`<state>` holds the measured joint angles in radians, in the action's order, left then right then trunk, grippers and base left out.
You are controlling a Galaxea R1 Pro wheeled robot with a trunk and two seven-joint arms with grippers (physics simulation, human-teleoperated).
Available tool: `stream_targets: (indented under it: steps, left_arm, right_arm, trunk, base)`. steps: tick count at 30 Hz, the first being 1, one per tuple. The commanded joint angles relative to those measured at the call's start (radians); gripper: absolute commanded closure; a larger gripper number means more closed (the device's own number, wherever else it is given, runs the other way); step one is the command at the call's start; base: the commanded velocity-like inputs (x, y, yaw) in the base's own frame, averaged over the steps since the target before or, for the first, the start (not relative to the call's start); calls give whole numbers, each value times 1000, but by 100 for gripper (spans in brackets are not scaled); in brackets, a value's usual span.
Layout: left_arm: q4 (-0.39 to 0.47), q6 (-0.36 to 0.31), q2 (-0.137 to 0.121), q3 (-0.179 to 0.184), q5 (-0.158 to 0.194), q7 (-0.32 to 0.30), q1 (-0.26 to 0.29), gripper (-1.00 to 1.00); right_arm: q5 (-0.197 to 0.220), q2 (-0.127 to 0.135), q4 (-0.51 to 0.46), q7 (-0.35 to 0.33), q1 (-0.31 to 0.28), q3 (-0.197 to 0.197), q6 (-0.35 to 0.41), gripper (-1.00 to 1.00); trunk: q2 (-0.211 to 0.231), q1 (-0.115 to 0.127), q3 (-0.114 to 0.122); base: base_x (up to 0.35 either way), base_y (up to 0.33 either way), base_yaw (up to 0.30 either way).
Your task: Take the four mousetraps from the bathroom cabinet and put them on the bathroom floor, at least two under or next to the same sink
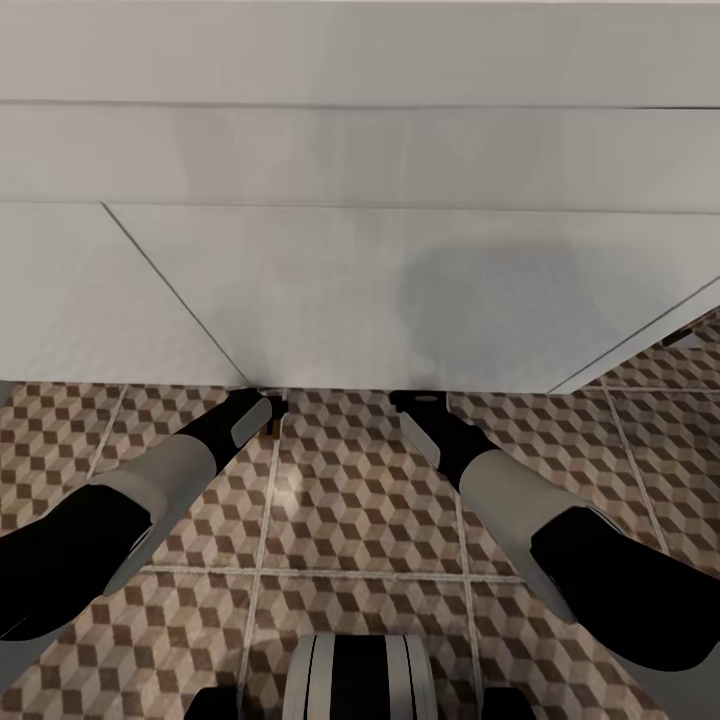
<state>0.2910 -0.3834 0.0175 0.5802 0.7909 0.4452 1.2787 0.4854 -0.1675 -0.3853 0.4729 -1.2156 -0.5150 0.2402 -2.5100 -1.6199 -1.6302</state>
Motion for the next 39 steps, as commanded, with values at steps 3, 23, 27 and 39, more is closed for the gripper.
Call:
stream_targets:
  steps: [3,23,27,39]
  left_arm:
    - [2,-6,-1,7,4,10,7,100]
    - [2,-6,-3,7,4,10,16,100]
    - [2,-6,-4,7,4,10,16,100]
    - [2,-6,-4,7,4,10,16,100]
  right_arm:
    - [-1,0,-13,5,-6,-12,9,100]
    - [-25,0,-20,6,-30,-12,8,100]
    - [-25,0,-20,6,-30,-13,8,100]
    - [-25,1,-20,5,-30,-12,8,100]
  trunk:
    - [0,0,-3]
    - [0,0,-30]
    - [0,0,-35]
    - [0,0,-51]
  base:
    - [0,0,0]
    - [0,0,0]
    - [0,0,0]
    - [0,0,0]
